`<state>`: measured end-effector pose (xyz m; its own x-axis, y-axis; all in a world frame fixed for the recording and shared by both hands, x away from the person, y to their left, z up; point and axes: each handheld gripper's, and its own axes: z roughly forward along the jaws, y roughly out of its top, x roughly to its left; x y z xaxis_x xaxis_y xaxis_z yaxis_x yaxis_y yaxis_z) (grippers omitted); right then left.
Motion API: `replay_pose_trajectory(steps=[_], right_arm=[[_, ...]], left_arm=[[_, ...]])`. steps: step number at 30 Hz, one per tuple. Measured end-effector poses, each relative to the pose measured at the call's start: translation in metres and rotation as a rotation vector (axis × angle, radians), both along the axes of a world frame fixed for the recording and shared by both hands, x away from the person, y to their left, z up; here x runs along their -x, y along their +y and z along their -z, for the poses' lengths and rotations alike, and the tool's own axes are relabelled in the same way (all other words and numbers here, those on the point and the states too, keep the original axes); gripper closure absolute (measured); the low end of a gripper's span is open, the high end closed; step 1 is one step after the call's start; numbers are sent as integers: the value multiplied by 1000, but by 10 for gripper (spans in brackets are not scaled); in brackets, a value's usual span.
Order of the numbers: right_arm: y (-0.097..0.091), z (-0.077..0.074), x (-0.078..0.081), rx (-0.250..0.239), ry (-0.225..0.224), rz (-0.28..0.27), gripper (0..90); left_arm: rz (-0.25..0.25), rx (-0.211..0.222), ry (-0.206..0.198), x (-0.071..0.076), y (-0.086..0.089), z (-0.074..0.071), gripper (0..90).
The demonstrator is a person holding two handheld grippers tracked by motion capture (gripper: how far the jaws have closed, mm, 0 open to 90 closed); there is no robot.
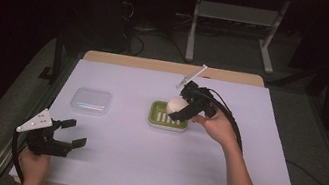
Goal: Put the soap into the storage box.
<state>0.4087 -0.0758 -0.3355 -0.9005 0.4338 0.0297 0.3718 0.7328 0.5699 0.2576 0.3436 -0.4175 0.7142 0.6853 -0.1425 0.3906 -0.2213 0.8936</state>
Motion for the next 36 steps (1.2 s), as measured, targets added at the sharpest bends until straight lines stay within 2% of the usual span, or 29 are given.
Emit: replay_pose_trajectory(steps=[8, 19, 28, 36], right_arm=[[7, 3, -5, 11, -5, -11, 230], [11, 10, -13, 15, 9, 4, 230], [17, 21, -20, 44, 22, 10, 229], [19, 29, -25, 48, 36, 23, 229]], left_arm=[[-2, 2, 0, 0, 0, 0, 145], [0, 2, 1, 0, -1, 0, 145], [5, -1, -1, 0, -1, 0, 145], [6, 0, -1, 0, -1, 0, 145]])
